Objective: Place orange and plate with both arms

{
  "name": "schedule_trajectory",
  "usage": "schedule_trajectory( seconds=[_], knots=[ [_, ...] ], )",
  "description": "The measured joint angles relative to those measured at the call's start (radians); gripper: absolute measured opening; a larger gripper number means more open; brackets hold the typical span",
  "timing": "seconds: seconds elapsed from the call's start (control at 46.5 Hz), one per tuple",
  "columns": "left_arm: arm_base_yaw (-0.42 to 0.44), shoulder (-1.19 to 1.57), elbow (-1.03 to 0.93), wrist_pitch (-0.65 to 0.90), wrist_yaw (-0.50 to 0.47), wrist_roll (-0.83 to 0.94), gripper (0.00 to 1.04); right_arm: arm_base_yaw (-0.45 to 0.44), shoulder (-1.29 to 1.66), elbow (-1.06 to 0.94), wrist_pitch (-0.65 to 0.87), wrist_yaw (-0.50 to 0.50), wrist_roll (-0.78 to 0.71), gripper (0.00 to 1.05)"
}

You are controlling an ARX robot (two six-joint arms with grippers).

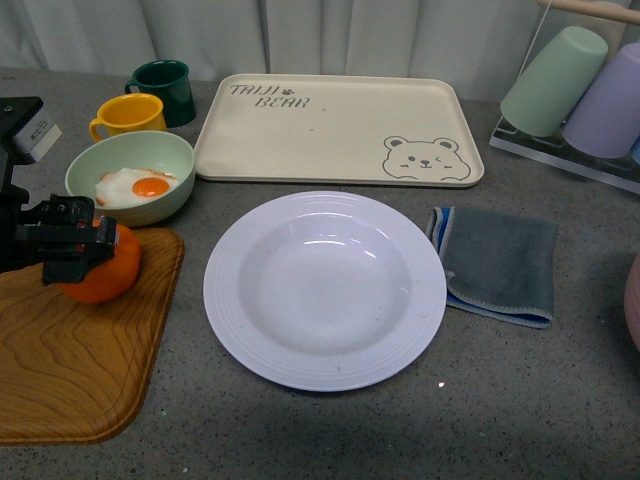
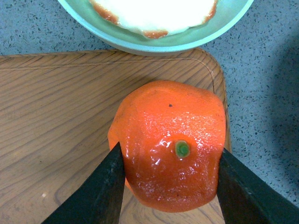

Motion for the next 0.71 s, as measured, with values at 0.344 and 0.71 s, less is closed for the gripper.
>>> schedule_trajectory(
  seconds=[0.344, 0.71],
  knots=[
    [-0.148, -0.143, -0.061, -0.008, 0.054, -0.083, 0.44, 0.0, 0.0, 0.0, 0.0, 0.0, 0.0, 0.95],
    [-0.402, -0.019, 0.075, 0.034, -0.029, -0.13, 0.43, 0.0, 0.0, 0.0, 0.0, 0.0, 0.0, 0.95]
  ],
)
